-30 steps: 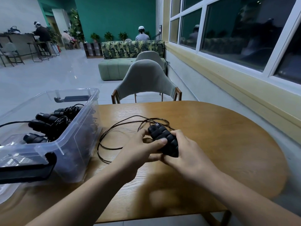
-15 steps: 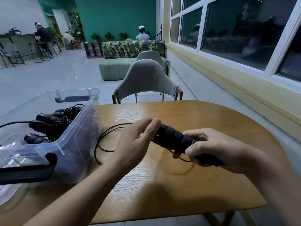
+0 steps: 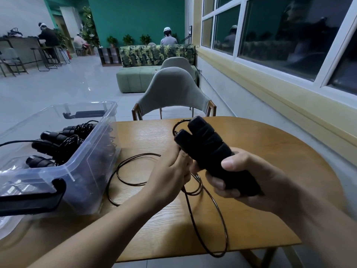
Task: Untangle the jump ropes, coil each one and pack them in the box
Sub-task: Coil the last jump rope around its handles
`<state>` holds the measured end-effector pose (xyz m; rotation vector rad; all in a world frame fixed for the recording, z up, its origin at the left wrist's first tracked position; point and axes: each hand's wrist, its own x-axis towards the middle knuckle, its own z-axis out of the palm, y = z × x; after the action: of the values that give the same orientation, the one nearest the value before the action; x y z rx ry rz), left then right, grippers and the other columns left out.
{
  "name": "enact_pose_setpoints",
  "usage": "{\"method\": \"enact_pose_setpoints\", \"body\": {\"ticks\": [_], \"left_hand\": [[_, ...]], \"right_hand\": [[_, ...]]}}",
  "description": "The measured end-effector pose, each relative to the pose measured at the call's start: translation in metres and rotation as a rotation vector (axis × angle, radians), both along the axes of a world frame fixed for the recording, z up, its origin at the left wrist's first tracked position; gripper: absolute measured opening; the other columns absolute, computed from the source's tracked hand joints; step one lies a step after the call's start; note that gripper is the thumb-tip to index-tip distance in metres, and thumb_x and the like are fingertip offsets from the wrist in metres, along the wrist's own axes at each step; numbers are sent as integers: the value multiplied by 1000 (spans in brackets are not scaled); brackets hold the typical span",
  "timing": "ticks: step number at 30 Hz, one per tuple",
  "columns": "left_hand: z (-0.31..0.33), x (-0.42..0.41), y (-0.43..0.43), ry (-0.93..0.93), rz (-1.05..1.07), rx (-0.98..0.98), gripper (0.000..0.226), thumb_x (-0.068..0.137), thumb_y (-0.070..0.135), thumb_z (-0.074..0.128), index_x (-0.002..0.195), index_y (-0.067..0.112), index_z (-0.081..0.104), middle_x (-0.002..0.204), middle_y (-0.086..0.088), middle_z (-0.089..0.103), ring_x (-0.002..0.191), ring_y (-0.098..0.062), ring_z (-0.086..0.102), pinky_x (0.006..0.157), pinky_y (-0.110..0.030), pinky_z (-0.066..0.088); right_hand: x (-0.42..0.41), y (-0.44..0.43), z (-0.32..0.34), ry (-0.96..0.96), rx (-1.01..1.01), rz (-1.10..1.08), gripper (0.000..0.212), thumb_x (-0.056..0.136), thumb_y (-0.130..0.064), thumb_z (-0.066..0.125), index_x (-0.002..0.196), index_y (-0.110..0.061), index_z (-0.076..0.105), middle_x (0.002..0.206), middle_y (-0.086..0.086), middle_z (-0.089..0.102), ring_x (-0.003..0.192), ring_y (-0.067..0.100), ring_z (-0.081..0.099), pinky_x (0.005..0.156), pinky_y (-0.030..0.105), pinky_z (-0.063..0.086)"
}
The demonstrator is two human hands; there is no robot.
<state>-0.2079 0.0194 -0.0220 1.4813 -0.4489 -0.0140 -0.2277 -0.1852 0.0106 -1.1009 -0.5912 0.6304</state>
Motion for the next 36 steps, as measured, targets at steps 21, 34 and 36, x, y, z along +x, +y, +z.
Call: {"method": "enact_pose_setpoints", "body": {"ticks": [21,34,36], "left_hand": [[-8,-17,-5,-59,-72,715,29,108,25,47,79,21,53,61,8,52,54,-11,45,55,-36,39],[9,-21,5,-323,-17,813,28,107,46,54,90,25,59,70,7,59,64,-12,55,55,-26,37],[16,-22,11,-342,-13,758,26,106,44,59,89,26,66,67,8,58,59,-8,52,53,-19,33]], "right_hand": [[-3,2,3,-52,-189,-146,61,78,-17,77,133,-6,53,114,45,59,60,23,59,41,26,45],[17,-34,17,-140,-353,-887,67,73,-17,86,134,-21,58,116,24,74,65,22,55,49,35,43],[15,-41,16,-210,-516,-888,62,74,-20,90,129,-32,63,111,19,76,68,23,60,56,38,48]]}}
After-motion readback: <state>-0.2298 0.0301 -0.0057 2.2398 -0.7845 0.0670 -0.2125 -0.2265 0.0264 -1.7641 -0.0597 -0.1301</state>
